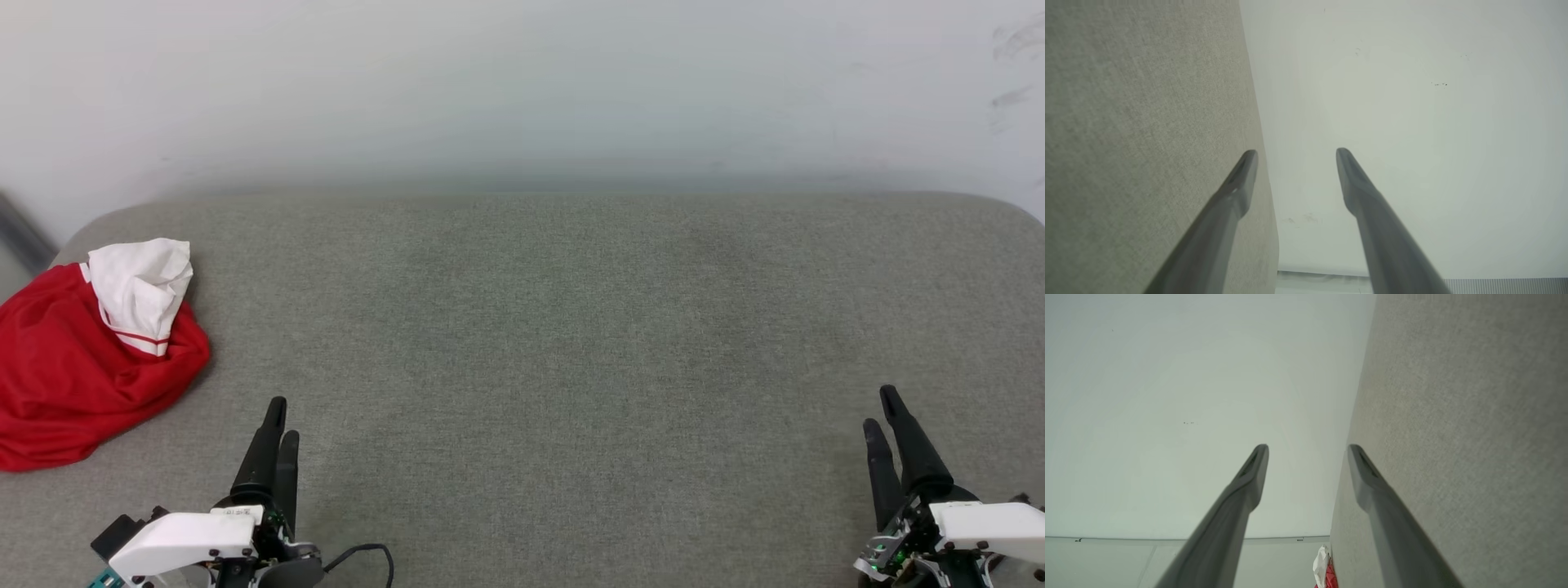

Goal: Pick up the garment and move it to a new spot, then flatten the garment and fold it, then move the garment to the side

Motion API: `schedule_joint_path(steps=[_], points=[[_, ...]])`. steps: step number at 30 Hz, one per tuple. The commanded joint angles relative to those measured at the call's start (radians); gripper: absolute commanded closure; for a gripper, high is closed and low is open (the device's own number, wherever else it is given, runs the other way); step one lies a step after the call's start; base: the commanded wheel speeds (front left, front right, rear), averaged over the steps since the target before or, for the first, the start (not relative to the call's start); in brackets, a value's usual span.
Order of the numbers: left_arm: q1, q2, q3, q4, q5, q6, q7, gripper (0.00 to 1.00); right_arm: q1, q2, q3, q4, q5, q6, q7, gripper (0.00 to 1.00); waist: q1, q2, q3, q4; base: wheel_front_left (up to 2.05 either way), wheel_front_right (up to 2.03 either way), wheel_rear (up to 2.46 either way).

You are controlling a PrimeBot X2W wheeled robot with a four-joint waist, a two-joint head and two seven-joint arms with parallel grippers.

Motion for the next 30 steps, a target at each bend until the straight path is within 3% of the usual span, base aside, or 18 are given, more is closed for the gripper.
schedule_joint_path(steps=[1, 8, 23, 30], points=[[-0.011, 0.002, 0.004, -0.028, 0.024, -0.001, -0.013, 0.0, -0.007, 0.0, -0.007, -0.025, -0.035, 0.0, -0.014, 0.0, 0.0, 0.0, 0.0, 0.0, 0.0, 0.0, 0.0], [-0.012, 0.003, 0.01, -0.067, 0.15, 0.016, -0.046, 0.0, 0.004, 0.0, -0.019, -0.067, -0.167, 0.0, -0.047, 0.0, 0.0, 0.0, 0.002, 0.0, 0.0, 0.0, 0.0], [0.008, 0.003, -0.051, -0.161, 0.517, 0.129, -0.108, 0.0, 0.034, 0.0, 0.009, -0.187, -0.525, 0.0, -0.109, 0.0, 0.0, 0.0, 0.006, 0.0, 0.0, 0.0, 0.0], [0.018, 0.003, -0.084, -0.17, 0.67, 0.16, -0.133, 0.0, 0.052, 0.0, 0.031, -0.207, -0.694, 0.0, -0.135, 0.0, 0.0, 0.0, 0.008, 0.002, 0.0, 0.0, 0.0]])
